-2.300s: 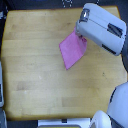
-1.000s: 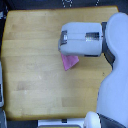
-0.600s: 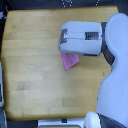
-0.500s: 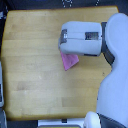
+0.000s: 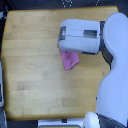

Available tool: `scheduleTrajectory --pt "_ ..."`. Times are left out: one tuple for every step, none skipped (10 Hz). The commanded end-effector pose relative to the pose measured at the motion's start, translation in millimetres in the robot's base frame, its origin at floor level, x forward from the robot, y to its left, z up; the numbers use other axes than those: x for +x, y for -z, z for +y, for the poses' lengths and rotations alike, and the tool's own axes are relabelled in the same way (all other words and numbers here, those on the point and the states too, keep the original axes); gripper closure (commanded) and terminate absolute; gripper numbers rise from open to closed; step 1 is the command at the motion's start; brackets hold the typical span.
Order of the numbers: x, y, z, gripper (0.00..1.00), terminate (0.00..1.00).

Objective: Folding a cloth

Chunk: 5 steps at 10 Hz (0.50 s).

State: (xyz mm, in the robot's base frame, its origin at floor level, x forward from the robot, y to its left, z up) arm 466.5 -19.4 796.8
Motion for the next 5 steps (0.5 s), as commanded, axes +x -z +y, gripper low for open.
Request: scheduleTrajectory --pt "14.6 -4.3 3.5 0.00 0.00" --pt "15.5 -4.5 3.9 0.00 0.00" --pt "17.2 -5.2 4.3 0.00 0.00" --pt "18.0 -4.7 2.7 0.00 0.00" --pt "18.0 -4.7 2.6 0.00 0.00"
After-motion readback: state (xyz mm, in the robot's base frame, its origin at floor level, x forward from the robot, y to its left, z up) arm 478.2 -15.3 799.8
